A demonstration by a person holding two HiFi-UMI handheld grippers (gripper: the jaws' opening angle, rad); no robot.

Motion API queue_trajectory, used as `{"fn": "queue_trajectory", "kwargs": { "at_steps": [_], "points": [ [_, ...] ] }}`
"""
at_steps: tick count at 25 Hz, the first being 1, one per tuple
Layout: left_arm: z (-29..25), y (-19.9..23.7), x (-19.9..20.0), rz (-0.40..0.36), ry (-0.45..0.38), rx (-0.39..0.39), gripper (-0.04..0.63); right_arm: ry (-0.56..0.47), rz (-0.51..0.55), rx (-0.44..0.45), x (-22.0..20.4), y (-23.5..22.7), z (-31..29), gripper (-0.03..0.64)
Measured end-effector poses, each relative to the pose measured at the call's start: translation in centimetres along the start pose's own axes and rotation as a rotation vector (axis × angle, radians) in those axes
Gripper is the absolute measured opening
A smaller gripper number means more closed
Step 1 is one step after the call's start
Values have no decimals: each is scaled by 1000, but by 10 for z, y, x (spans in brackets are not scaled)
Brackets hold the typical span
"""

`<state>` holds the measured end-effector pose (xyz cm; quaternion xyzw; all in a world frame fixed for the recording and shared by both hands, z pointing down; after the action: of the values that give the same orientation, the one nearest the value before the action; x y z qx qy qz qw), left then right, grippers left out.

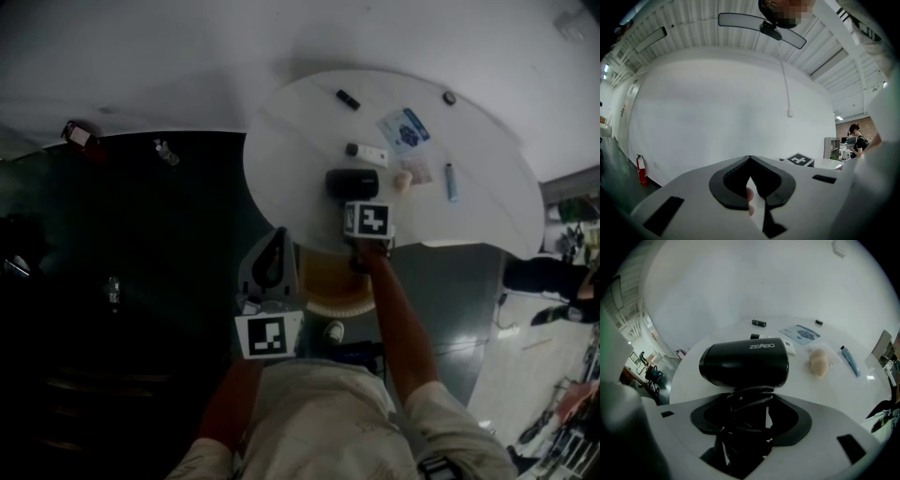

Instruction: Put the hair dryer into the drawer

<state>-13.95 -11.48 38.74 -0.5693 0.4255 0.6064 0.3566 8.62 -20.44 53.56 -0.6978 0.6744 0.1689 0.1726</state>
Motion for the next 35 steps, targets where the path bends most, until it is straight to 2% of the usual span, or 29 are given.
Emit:
{"fn": "queue_trajectory", "kwargs": {
  "at_steps": [2, 5, 7, 9, 12, 17, 22, 27, 35],
  "points": [
    [-1, -1, 1, 1, -3, -3, 0, -70, 14, 16, 9, 0, -1, 258],
    [-1, -5, 1, -2, -3, -8, 1, -48, 4, 20, 4, 0, -1, 253],
    [-1, -8, 2, -1, -1, -8, 0, -117, 31, 45, 11, 1, -2, 253],
    [0, -10, 3, -4, -4, -6, 2, -101, 35, 44, 6, 0, 1, 252],
    [2, -12, 6, -14, -7, 0, 2, -174, 50, 77, 8, 2, 4, 252],
    [9, -19, 8, -19, -8, 11, 1, -214, 55, 109, -3, 2, 23, 252],
    [13, -33, 13, -24, -26, 15, 1, -302, 16, 164, -9, -4, 58, 252],
    [20, -52, 22, -39, -48, 15, 2, -417, 43, 207, -17, -4, 105, 252],
    [29, -89, 39, -46, -110, 9, 0, -658, 44, 229, -33, -23, 192, 252]
  ]
}}
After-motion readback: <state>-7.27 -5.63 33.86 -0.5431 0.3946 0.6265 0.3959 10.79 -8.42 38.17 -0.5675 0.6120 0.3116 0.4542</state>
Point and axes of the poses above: the fingertips, and each gripper's own axes: z backward along the fingers, y to its left, x out of its top, the point moved 7 cm from there along z, backward along the fingers, and after that the axes turned 5 degrees about -y, right-handed, at the moved point
